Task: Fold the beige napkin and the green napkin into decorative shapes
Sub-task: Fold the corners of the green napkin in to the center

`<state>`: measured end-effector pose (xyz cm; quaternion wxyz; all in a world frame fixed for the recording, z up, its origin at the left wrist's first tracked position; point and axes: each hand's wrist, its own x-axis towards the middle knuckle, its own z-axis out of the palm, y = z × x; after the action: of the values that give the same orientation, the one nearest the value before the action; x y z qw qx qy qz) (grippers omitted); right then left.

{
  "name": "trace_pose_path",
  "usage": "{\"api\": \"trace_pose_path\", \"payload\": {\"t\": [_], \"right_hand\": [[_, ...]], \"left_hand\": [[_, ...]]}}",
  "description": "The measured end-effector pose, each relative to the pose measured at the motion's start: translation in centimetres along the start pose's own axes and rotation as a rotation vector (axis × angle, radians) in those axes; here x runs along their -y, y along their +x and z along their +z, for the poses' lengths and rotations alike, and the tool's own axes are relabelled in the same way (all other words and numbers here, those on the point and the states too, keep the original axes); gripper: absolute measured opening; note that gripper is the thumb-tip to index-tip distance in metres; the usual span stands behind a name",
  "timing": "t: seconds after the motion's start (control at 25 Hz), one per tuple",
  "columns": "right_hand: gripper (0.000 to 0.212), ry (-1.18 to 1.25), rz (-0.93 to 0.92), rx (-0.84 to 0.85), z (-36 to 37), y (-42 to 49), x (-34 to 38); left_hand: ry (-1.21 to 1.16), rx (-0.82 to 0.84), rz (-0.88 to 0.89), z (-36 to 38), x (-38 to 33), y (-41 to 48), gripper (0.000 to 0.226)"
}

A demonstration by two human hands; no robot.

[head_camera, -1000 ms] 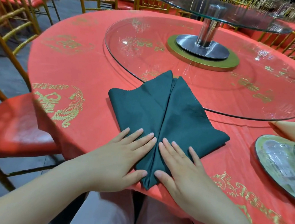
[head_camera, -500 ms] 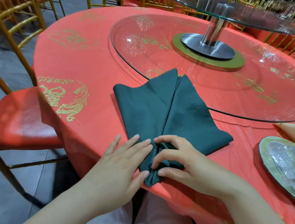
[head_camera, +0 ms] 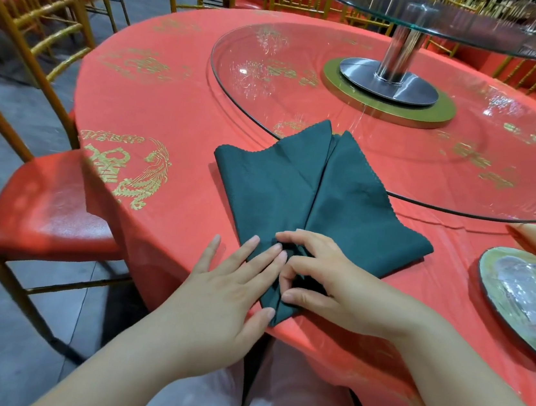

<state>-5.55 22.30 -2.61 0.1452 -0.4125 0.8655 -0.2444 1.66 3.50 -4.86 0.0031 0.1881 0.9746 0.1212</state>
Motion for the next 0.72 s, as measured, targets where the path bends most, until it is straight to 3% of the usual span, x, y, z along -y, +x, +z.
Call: {"api": "trace_pose_path", "payload": {"t": [0.08, 0.2, 0.32, 0.6, 0.72], "right_hand": [[0.020, -0.005, 0.037, -0.055, 0.0, -0.1, 0.1], [0.055, -0.143, 0.079, -0.115, 0.0, -0.2, 0.0], [0.078, -0.234, 0.155, -0.053, 0.4, -0.4, 0.0], [0.068, -0.371, 0.169, -0.143, 0.8, -0.7, 0.9], [0.068, -0.357, 0.146, -0.086, 1.5, -0.8, 1.1]], "left_hand": [[0.011, 0.027, -0.013, -0.3, -0.4, 0.0, 0.072], [0.040, 0.025, -0.041, -0.6, -1.4, 0.1, 0.073], [0.086, -0.025, -0.090, 0.2, -2.0, 0.5, 0.072], [0.115, -0.058, -0.109, 1.8, -2.1, 0.4, 0.067], [0.102, -0.025, -0.112, 1.7, -2.1, 0.4, 0.069]]}}
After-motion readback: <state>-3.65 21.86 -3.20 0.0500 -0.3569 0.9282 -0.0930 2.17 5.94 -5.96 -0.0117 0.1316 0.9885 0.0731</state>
